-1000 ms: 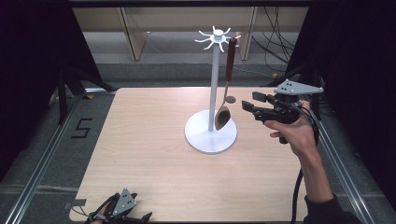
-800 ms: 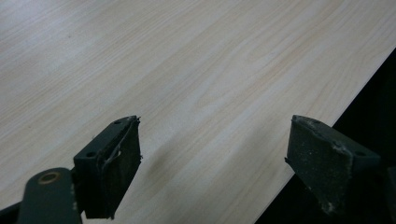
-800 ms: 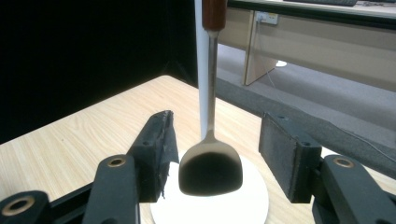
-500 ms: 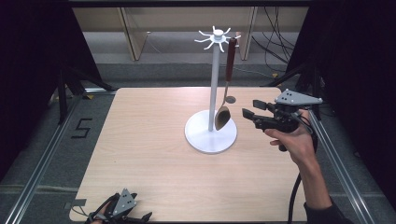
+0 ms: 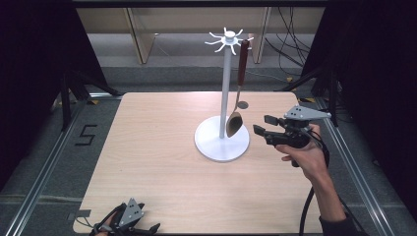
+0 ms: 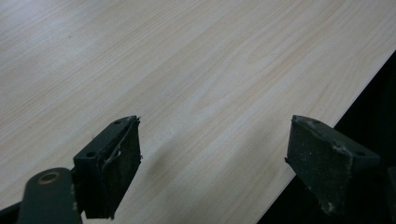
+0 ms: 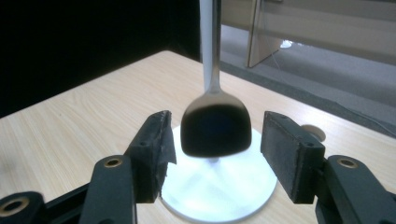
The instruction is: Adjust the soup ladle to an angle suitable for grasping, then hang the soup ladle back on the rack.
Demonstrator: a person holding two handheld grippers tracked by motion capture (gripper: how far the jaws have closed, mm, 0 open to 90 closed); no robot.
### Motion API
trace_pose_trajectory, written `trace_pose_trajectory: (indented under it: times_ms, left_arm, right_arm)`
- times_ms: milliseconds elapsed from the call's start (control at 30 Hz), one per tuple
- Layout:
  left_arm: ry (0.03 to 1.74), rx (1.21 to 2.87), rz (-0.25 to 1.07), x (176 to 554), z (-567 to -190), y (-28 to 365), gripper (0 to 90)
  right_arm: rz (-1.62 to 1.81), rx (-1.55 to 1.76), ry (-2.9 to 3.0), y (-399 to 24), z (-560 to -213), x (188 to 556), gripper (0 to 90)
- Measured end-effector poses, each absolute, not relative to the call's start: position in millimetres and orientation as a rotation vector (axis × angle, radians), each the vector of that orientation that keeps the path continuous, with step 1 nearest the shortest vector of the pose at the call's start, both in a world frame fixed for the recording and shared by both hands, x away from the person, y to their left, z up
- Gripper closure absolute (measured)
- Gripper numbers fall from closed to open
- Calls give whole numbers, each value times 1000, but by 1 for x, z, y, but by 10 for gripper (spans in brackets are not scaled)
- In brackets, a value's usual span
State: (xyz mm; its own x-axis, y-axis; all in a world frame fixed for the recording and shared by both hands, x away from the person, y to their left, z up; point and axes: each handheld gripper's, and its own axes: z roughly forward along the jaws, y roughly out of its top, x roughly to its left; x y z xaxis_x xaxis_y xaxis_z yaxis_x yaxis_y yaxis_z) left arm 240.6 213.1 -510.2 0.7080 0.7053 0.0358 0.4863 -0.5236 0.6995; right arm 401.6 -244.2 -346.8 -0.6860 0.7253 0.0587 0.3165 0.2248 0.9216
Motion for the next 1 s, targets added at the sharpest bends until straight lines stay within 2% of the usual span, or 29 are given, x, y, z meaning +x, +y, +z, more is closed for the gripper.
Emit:
trace_pose_trajectory:
  times_ms: [1000]
  left_arm:
    - [895, 2236, 411, 239, -508, 213, 168]
  right_arm:
    - [1296, 990, 2293, -242, -402, 395, 412]
